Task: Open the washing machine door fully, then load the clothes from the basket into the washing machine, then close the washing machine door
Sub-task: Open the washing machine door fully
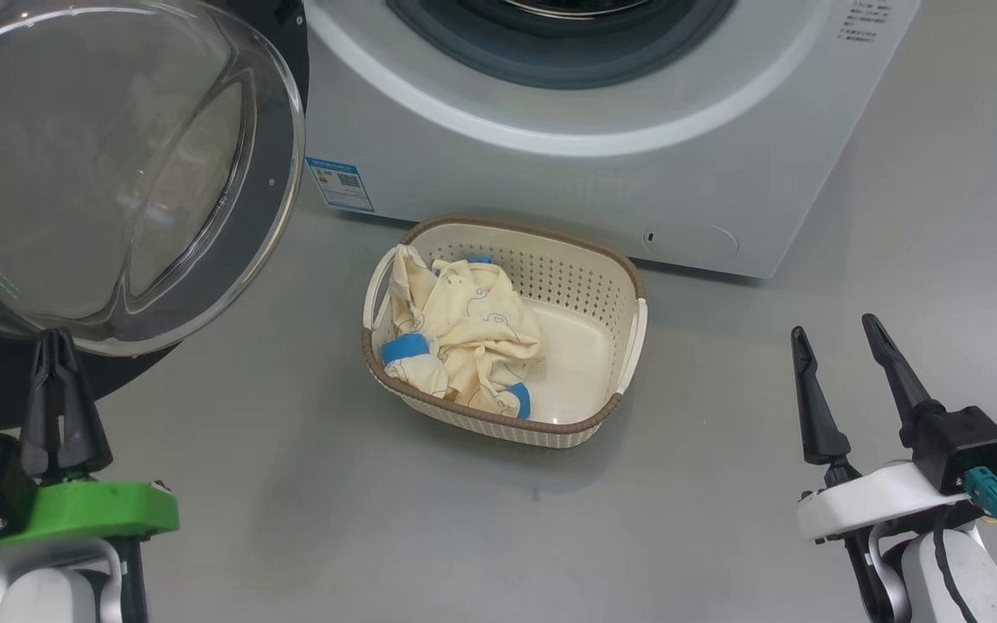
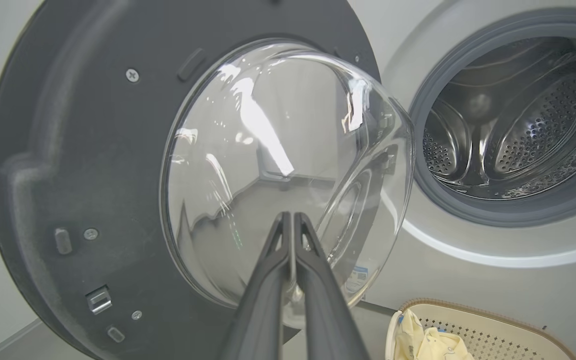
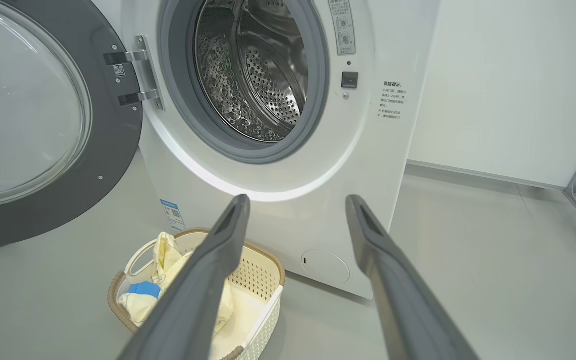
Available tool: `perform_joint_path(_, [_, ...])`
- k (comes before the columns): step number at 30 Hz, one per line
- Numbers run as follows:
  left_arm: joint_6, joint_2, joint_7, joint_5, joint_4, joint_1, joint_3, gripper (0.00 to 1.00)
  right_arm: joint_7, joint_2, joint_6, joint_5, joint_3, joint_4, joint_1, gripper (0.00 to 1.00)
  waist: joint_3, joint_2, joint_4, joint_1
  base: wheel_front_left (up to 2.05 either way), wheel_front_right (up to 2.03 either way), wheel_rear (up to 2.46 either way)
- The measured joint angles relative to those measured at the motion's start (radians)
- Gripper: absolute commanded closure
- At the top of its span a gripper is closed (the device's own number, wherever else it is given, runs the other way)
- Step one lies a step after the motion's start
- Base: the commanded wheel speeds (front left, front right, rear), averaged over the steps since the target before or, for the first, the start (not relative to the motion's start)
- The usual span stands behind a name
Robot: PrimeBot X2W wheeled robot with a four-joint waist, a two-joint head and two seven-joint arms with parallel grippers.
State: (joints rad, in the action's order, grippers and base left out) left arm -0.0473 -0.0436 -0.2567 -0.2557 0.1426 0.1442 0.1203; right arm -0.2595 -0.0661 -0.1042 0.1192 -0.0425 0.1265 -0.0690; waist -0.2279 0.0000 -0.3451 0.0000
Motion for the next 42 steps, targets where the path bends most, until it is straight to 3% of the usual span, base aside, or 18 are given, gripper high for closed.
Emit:
perform_joint_path(3, [0.008, -0.005, 0.0, 0.01, -0.038, -0.032, -0.016, 0.77, 0.0, 0.002, 0.0, 0.0, -0.005, -0.001, 0.013, 0.0, 0.016, 0.0, 0.014, 0.0, 0.0, 0.0, 0.0])
perform_joint_path(4, [0.012, -0.005, 0.0, 0.017, -0.05, -0.043, -0.026, 0.66, 0.0, 0.003, 0.0, 0.0, -0.007, 0.0, 0.018, 0.0, 0.021, 0.0, 0.02, 0.0, 0.0, 0.0, 0.0])
perform_joint_path(8, [0.041, -0.005, 0.0, 0.033, -0.078, -0.089, -0.072, 0.0, 0.0, 0.005, 0.0, 0.0, -0.023, 0.001, 0.022, 0.0, 0.041, 0.0, 0.051, 0.0, 0.0, 0.0, 0.0])
perform_joint_path(22, [0.088, -0.005, 0.0, 0.048, -0.079, -0.16, -0.159, 0.0, 0.0, 0.01, 0.0, -0.006, -0.056, -0.001, 0.041, 0.0, 0.078, 0.0, 0.169, 0.0, 0.0, 0.0, 0.0])
perform_joint_path(42, [0.07, -0.005, 0.0, 0.073, -0.019, -0.179, -0.16, 0.0, 0.0, 0.017, 0.012, -0.006, -0.059, -0.015, 0.091, 0.0, 0.133, 0.0, 0.307, -0.0001, 0.0, 0.0, 0.0])
